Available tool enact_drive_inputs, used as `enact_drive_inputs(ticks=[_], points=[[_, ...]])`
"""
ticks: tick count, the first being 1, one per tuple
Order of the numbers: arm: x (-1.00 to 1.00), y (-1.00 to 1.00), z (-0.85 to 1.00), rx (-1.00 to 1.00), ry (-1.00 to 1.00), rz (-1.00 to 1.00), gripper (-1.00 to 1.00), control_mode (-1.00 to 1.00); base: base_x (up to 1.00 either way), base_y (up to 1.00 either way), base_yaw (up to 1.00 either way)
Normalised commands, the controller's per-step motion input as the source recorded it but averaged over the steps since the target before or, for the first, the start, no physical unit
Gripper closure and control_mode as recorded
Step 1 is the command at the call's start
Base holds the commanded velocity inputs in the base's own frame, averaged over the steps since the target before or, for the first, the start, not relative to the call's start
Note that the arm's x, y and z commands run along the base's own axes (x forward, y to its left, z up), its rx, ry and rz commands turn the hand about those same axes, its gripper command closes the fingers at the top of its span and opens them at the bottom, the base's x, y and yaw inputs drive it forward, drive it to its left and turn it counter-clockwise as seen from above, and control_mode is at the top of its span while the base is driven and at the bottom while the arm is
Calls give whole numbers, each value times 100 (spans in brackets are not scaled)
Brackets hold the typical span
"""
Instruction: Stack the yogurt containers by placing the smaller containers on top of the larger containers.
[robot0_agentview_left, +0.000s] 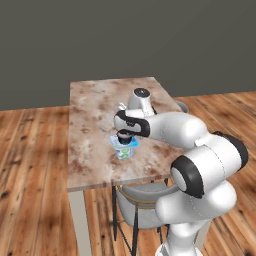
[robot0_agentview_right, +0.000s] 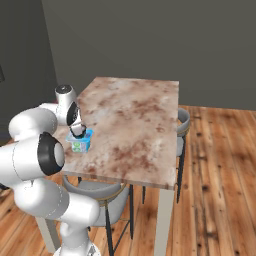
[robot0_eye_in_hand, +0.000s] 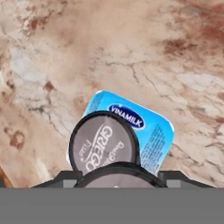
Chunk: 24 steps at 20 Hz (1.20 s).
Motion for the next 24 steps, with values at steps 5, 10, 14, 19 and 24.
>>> enact_drive_inputs(ticks=[5,10,14,19,24], points=[[12,0,-5,0,0,0,100,-100,0,0,0],[13,0,-5,0,0,0,100,-100,0,0,0],[14,1,-6,0,0,0,100,-100,0,0,0],[13,5,-7,-1,0,0,100,-100,0,0,0],[13,8,-8,-2,0,0,100,-100,0,0,0]])
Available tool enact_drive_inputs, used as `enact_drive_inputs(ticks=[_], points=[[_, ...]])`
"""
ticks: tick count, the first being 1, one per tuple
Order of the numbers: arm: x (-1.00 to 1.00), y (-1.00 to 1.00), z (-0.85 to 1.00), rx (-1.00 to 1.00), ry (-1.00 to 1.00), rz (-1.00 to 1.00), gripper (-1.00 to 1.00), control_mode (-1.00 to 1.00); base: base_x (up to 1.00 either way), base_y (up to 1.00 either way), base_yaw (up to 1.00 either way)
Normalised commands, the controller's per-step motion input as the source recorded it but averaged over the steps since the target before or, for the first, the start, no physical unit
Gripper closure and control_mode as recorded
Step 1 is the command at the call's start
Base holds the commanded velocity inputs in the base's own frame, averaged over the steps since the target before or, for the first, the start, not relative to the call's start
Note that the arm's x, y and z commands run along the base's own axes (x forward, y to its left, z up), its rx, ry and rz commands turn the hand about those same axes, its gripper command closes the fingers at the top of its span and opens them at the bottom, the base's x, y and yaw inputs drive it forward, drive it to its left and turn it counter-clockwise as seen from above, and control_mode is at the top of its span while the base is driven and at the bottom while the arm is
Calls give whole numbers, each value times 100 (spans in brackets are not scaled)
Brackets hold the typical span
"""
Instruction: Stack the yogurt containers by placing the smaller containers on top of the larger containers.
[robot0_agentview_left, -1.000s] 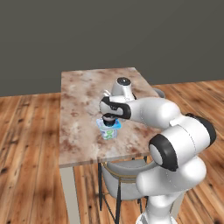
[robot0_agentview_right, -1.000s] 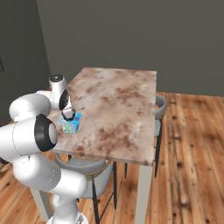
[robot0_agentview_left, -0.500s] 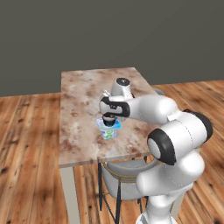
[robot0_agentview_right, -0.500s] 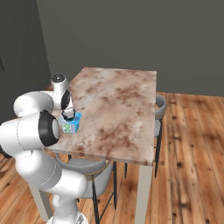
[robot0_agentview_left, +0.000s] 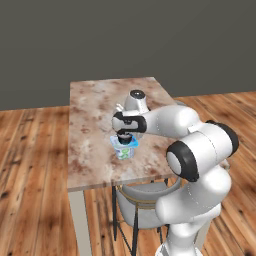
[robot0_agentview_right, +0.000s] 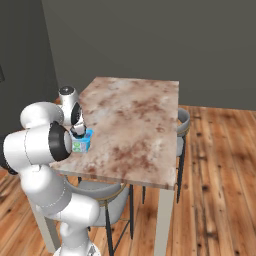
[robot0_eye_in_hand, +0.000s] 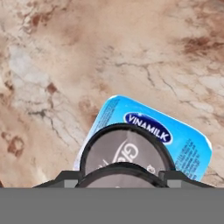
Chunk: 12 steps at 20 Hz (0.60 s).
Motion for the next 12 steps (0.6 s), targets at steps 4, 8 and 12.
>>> enact_drive_inputs(ticks=[4,8,12], points=[[10,7,-8,-1,0,0,100,-100,0,0,0],[6,3,-8,-1,0,0,100,-100,0,0,0],[3,0,-6,0,0,0,100,-100,0,0,0]])
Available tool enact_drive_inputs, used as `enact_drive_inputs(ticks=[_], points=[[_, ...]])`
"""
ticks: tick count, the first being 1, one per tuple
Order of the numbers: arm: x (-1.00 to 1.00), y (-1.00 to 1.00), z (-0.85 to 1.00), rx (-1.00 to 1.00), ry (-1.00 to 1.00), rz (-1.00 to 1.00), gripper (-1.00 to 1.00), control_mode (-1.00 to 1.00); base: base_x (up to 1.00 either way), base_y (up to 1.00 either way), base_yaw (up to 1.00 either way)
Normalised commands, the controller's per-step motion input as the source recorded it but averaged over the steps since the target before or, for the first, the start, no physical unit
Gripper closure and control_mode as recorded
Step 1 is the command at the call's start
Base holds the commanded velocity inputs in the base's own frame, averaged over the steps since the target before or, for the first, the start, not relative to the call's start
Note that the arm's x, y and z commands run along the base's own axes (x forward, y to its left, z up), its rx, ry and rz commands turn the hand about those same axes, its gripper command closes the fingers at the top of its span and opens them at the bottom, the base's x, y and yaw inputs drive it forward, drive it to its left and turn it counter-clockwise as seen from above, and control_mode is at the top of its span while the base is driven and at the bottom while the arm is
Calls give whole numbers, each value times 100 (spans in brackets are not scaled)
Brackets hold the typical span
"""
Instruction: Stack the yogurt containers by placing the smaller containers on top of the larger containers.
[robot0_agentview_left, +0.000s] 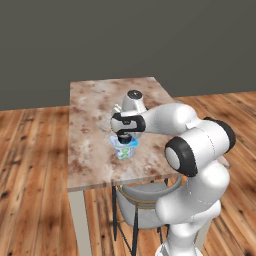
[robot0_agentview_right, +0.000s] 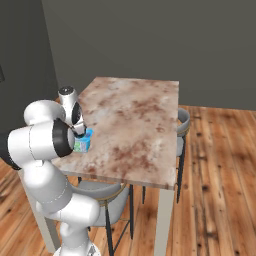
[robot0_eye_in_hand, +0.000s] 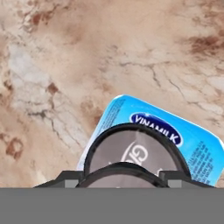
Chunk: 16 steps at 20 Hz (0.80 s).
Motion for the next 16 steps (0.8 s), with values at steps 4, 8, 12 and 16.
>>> enact_drive_inputs(ticks=[4,8,12,16], points=[[2,0,-5,0,0,0,100,-100,0,0,0],[0,0,-5,0,0,0,100,-100,0,0,0],[0,5,-2,-1,0,0,100,-100,0,0,0],[0,5,0,-1,0,0,-100,-100,0,0,0]])
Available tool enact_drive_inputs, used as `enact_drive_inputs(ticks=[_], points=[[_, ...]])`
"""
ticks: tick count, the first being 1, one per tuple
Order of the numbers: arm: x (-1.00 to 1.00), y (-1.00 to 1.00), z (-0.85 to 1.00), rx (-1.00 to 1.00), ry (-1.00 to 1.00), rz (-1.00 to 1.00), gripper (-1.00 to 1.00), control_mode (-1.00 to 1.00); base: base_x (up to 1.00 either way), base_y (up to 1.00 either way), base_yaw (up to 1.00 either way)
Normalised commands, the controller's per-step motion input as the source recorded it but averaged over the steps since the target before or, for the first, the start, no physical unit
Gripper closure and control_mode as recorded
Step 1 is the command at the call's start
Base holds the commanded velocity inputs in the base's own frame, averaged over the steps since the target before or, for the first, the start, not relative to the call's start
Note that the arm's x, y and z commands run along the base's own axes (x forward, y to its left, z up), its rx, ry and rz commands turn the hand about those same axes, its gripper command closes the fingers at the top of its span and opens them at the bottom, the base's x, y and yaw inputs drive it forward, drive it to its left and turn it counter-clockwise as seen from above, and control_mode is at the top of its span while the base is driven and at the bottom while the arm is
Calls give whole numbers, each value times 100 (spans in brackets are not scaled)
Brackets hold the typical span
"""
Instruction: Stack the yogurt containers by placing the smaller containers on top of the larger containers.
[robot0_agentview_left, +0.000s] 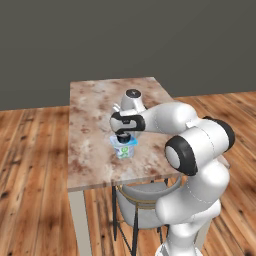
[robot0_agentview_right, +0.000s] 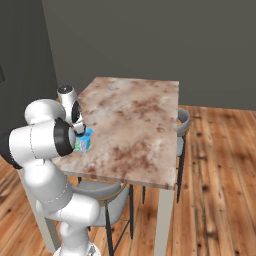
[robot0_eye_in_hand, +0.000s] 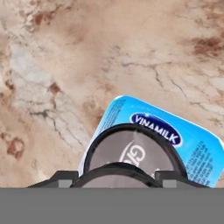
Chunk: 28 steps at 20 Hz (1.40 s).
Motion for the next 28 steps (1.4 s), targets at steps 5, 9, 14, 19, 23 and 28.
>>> enact_drive_inputs(ticks=[5,9,14,19,23,28], points=[[0,0,-1,0,0,0,-100,-100,0,0,0],[0,0,0,0,0,0,-100,-100,0,0,0],[0,0,0,0,0,0,-100,-100,0,0,0],[-7,-3,15,1,-1,0,-100,-100,0,0,0],[-38,-13,43,3,-6,1,-100,-100,0,0,0],[-47,-18,50,3,-9,2,-100,-100,0,0,0]])
